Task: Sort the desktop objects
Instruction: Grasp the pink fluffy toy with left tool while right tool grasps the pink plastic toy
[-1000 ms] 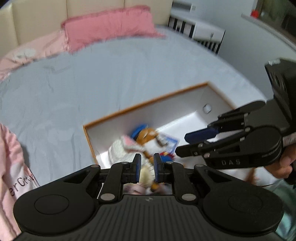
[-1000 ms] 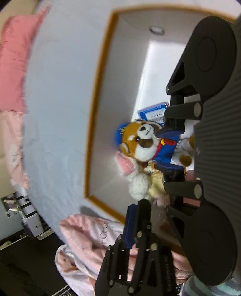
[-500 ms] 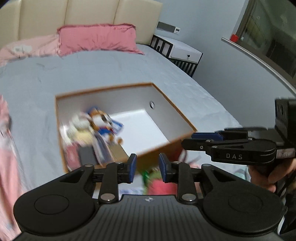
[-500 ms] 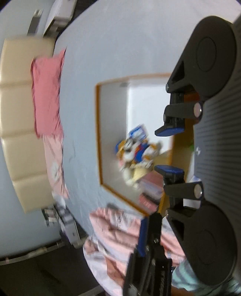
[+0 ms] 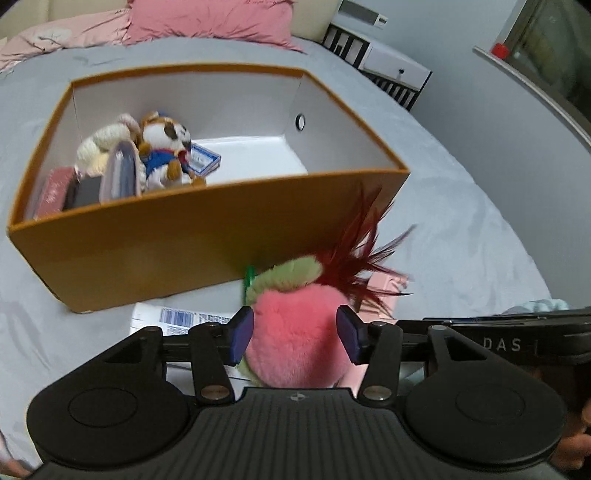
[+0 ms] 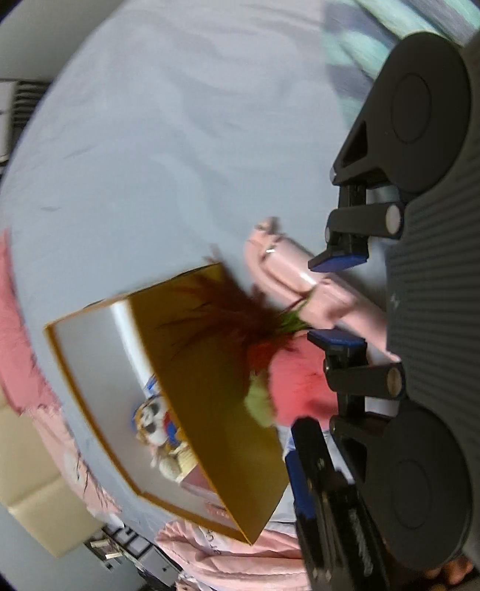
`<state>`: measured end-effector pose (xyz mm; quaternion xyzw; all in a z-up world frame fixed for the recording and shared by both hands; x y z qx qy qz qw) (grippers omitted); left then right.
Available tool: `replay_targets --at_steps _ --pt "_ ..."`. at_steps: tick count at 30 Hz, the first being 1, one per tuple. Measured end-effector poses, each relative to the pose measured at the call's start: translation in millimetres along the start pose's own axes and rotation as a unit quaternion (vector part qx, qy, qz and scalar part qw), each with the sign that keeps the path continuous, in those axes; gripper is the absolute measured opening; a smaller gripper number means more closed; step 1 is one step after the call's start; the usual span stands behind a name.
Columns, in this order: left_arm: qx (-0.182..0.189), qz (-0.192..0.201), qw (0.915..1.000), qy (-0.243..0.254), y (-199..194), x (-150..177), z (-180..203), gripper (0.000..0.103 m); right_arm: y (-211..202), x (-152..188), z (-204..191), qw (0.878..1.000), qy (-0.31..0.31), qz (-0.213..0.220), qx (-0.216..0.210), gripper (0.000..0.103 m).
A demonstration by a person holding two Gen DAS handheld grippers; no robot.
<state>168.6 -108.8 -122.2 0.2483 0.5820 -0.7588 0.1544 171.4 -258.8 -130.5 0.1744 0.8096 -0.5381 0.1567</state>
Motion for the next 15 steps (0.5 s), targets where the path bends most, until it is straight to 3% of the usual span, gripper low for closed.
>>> replay_targets --at_steps 4,10,15 --pt "-0.025 -0.011 0.9996 0.013 15.4 4.9 2.0 0.06 9.3 1.9 1.0 1.0 0.005 -0.004 0.004 0.035" --pt "-0.02 -0.029 0.9991 0.025 32.4 11.6 8.7 0.061 19.5 1.9 4.7 1.0 0.013 -0.016 0.004 0.022" --pt "-0.022 -0.038 0.9984 0.036 44.2 17.3 12.7 0.064 24.1 -1.0 5.6 0.999 0.027 -0.013 -0.014 0.019"
Point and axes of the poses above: each gripper's, at about its wrist camera, not at the fingertips, and y roughly the way its jaws point, z to its right, x to its underside, the point moved 8 cm from there along y, roughly the way its jaws point, and after that the axes turned 6 degrees about -x, right-handed, at the moved point
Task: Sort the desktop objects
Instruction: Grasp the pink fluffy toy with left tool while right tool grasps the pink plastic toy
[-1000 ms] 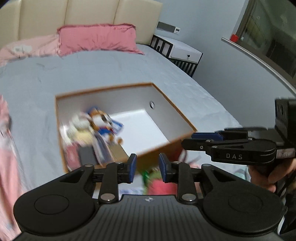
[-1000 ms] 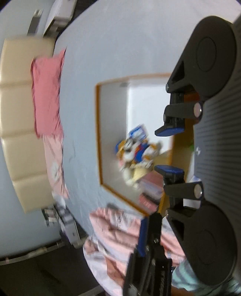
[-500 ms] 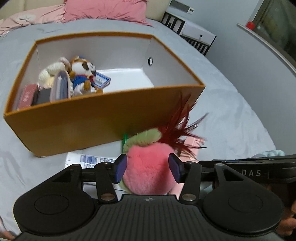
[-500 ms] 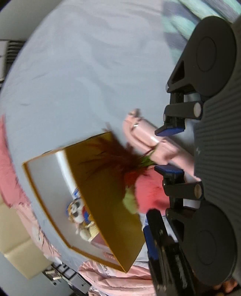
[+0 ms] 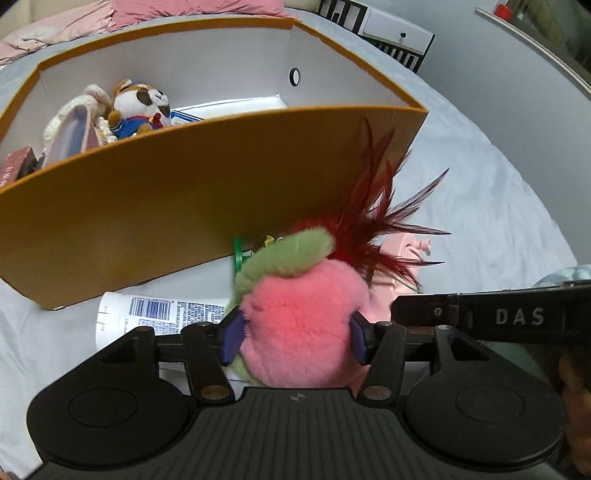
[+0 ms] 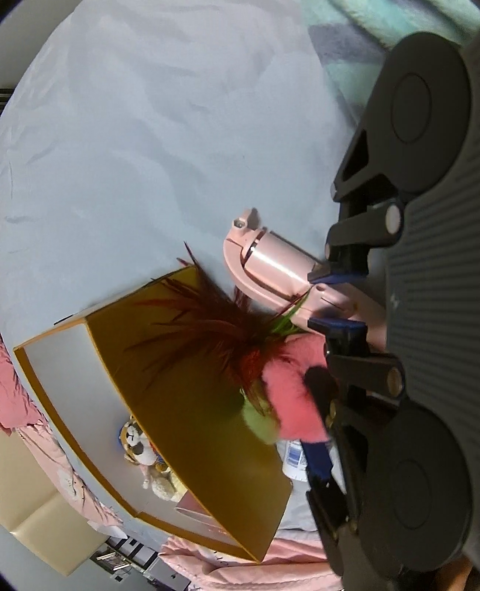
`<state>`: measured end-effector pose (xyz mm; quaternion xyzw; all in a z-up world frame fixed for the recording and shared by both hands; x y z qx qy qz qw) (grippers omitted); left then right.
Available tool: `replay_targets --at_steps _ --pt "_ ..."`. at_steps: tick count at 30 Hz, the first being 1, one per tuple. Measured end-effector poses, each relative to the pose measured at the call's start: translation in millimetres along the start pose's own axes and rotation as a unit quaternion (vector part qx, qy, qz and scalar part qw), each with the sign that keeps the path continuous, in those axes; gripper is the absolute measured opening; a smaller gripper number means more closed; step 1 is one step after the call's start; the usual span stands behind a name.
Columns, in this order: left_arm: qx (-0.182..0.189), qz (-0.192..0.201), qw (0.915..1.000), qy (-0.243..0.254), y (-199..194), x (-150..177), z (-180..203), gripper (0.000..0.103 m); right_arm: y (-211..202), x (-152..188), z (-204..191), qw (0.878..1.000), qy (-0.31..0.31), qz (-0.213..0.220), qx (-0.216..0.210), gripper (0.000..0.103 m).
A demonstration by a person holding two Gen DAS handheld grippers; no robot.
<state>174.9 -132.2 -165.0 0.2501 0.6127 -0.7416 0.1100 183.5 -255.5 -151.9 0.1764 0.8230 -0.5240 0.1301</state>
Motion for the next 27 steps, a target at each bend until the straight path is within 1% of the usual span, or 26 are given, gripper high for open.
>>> replay_targets --at_steps 2,5,7,9,11,17,20,22,23,25,27 --pt "0.007 -0.005 0.9999 -0.006 4.3 0.8 -0.8 0.064 0.4 -1.0 0.4 1.0 0.006 0.002 -0.008 0.018" --pt "0.007 -0.002 1.0 0.001 7.3 0.7 0.2 0.064 1.3 -1.8 -0.4 1.0 0.007 0.006 -0.014 0.016" --pt "0.008 -0.001 1.0 0.005 7.9 1.3 1.4 0.061 1.2 -2.9 -0.8 1.0 0.014 0.012 -0.021 0.014" --pt "0.012 0.003 0.9999 0.006 4.8 1.6 2.2 0.057 -0.5 -2.8 -1.1 0.999 0.017 0.021 -0.023 0.012" --pt "0.018 0.007 0.9998 0.0 1.1 0.6 0.8 0.055 -3.1 -2.4 -2.1 0.999 0.018 0.027 -0.026 0.012" --pt "0.019 0.02 0.9996 -0.008 -17.4 2.1 -2.6 0.052 -12.9 -4.3 -3.2 0.998 0.023 0.046 -0.031 0.009" --pt "0.025 0.026 0.9991 -0.021 -29.3 0.3 -6.5 0.05 -21.8 -6.7 -3.3 0.998 0.026 0.057 -0.024 0.007" --pt "0.028 0.032 0.9988 -0.024 -39.7 -0.3 -9.1 0.019 -30.1 -9.4 -4.7 0.997 0.02 0.07 -0.018 0.007" --pt "0.032 0.033 0.9986 -0.025 -47.1 -0.1 -11.3 0.014 -35.1 -11.5 -5.6 0.997 0.015 0.077 -0.014 0.007" --pt "0.041 0.036 0.998 -0.033 -57.7 -0.3 -15.3 0.014 -44.4 -15.7 -7.5 0.996 0.009 0.089 -0.011 0.007" --pt "0.035 0.04 0.998 -0.034 -62.0 -1.4 -19.2 0.012 -50.9 -20.1 -9.6 0.995 0.003 0.096 -0.01 0.007"
Point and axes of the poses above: each gripper's, at about its wrist camera, not at the fingertips, and y roughly the way its jaws point, z to its right, x to its underside, the point moved 8 cm from there along y, roughly the way its jaws point, and after that the axes turned 6 degrees about -x, right-handed, at the moved point
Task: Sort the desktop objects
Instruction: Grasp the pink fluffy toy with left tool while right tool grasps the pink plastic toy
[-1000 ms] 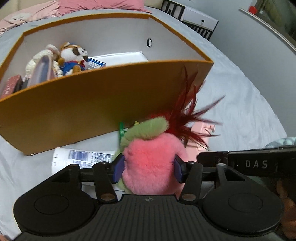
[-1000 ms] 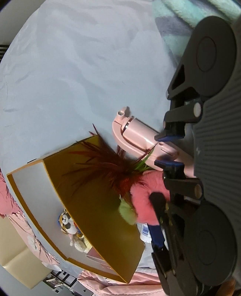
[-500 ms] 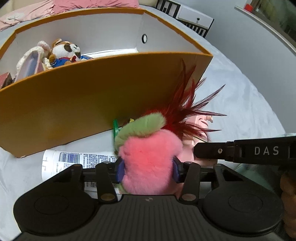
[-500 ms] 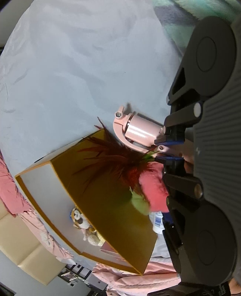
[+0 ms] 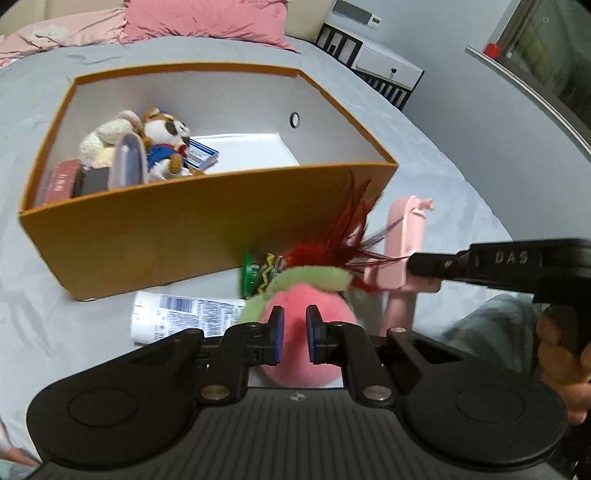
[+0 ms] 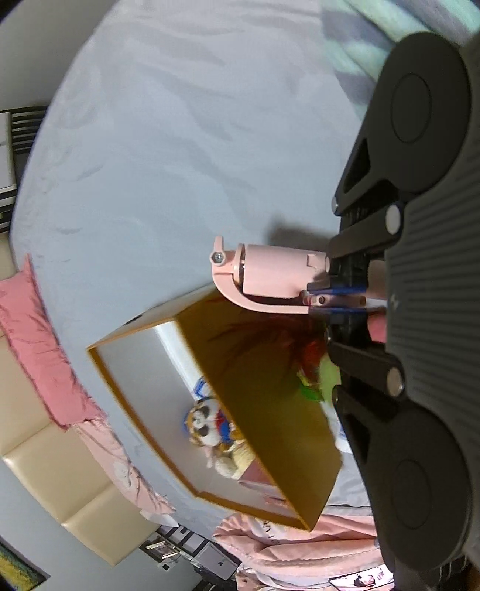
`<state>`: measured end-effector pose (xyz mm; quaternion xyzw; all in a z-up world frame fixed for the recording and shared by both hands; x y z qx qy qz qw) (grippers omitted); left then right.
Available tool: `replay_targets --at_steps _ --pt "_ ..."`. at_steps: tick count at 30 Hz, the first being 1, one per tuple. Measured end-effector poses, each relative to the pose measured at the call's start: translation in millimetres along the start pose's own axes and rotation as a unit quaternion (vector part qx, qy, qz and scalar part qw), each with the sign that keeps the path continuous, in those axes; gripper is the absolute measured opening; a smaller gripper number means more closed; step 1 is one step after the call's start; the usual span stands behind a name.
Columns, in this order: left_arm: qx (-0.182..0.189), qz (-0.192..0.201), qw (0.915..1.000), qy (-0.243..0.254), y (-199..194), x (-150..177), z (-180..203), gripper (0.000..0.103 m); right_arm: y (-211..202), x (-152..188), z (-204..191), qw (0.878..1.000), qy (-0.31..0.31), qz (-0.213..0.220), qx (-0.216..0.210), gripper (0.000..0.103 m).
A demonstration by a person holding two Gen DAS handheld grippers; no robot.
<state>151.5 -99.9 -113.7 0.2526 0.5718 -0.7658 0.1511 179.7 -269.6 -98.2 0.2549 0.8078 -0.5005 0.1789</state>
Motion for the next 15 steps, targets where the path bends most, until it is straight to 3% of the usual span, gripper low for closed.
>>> replay_targets --at_steps 5,11,15 --pt "-0.002 0.002 1.0 0.006 -1.8 3.9 1.7 0.015 -9.5 -9.0 -2.2 1.0 -0.007 0.01 0.003 0.007" --pt "-0.021 0.001 0.9996 0.019 21.9 9.2 10.1 0.055 -19.4 -17.1 -2.6 1.0 -0.02 0.013 0.002 0.007" --pt "-0.031 -0.012 0.9991 0.027 42.7 11.9 13.9 0.056 -29.0 -26.7 -0.9 0.999 -0.037 0.021 0.003 0.007"
Point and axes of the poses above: each gripper's, at about its wrist camera, not at the fingertips, and y roughly the way its jaws point, z to its right, x to its underside, the point moved 8 cm from there along y, roughly the way its jaws point, and after that the axes turned 6 degrees about -x, right-handed, at the moved point
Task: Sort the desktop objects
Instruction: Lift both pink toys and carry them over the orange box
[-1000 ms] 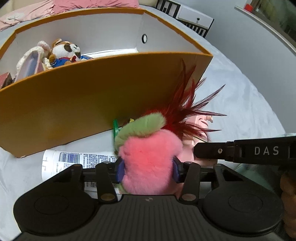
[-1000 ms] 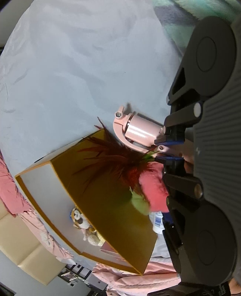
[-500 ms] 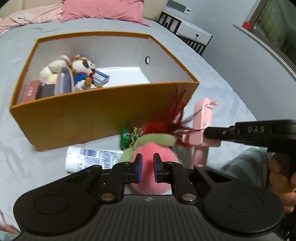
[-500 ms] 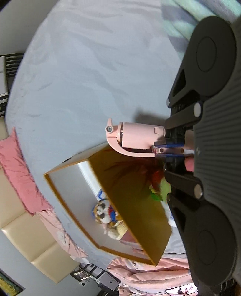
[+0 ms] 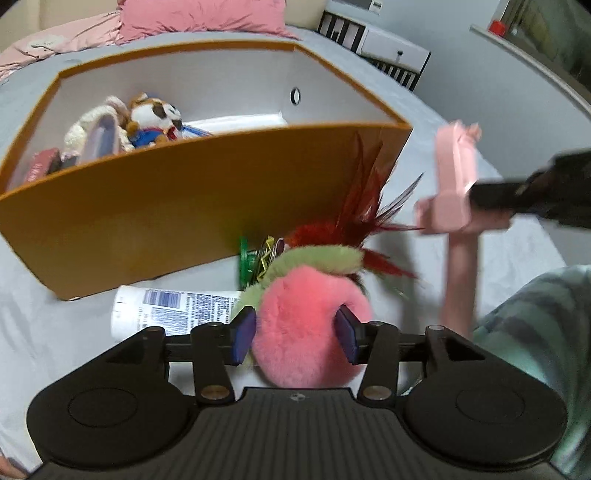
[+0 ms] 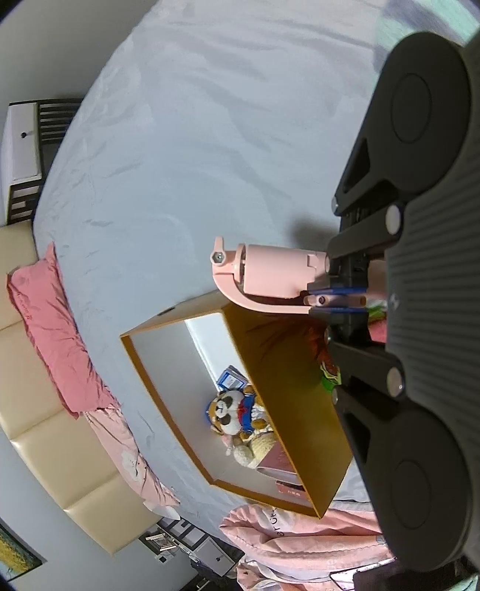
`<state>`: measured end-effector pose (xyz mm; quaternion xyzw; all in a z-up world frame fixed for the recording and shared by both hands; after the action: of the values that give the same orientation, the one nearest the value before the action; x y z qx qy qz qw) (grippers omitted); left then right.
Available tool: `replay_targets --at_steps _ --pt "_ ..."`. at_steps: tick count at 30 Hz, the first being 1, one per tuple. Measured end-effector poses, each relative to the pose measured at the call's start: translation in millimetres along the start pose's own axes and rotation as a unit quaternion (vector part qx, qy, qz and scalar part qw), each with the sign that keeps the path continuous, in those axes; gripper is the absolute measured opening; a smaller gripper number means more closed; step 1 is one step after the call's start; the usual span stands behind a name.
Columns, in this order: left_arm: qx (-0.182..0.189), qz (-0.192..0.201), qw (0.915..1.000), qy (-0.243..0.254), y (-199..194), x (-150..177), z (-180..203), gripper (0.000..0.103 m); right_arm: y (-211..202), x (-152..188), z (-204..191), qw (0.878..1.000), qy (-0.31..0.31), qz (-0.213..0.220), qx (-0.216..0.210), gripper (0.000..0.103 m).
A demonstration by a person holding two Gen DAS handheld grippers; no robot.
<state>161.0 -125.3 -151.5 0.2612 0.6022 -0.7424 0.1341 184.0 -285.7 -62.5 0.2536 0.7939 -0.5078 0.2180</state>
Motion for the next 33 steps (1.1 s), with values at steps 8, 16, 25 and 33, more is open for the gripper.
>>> replay_targets --at_steps 8,16,25,33 --pt "-0.011 -0.019 0.9993 0.029 28.4 3.6 11.9 0.064 6.2 -9.1 1.6 0.999 -0.022 -0.021 -0.01 0.006" --pt "-0.02 -0.009 0.9983 0.054 39.6 2.7 16.5 0.055 14.6 -12.4 9.4 0.999 -0.02 -0.029 -0.011 0.006" --pt "-0.004 0.006 0.9997 0.022 9.1 1.6 4.4 0.052 -4.2 -28.1 0.5 0.999 -0.034 -0.005 -0.02 0.006" --pt "0.03 0.064 0.9974 -0.015 -57.9 -35.1 -2.8 0.052 -22.5 -59.6 -33.7 0.995 -0.078 0.012 -0.062 0.006"
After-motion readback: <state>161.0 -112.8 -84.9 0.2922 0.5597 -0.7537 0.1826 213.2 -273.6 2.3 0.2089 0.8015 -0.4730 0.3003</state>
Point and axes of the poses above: each gripper's, at about its wrist camera, not at the fingertips, and y roughly the way its jaws point, z to its right, x to its underside, the point moved 8 cm from there along y, roughly the way its jaws point, and after that the axes turned 6 degrees about -x, right-handed, at the moved point
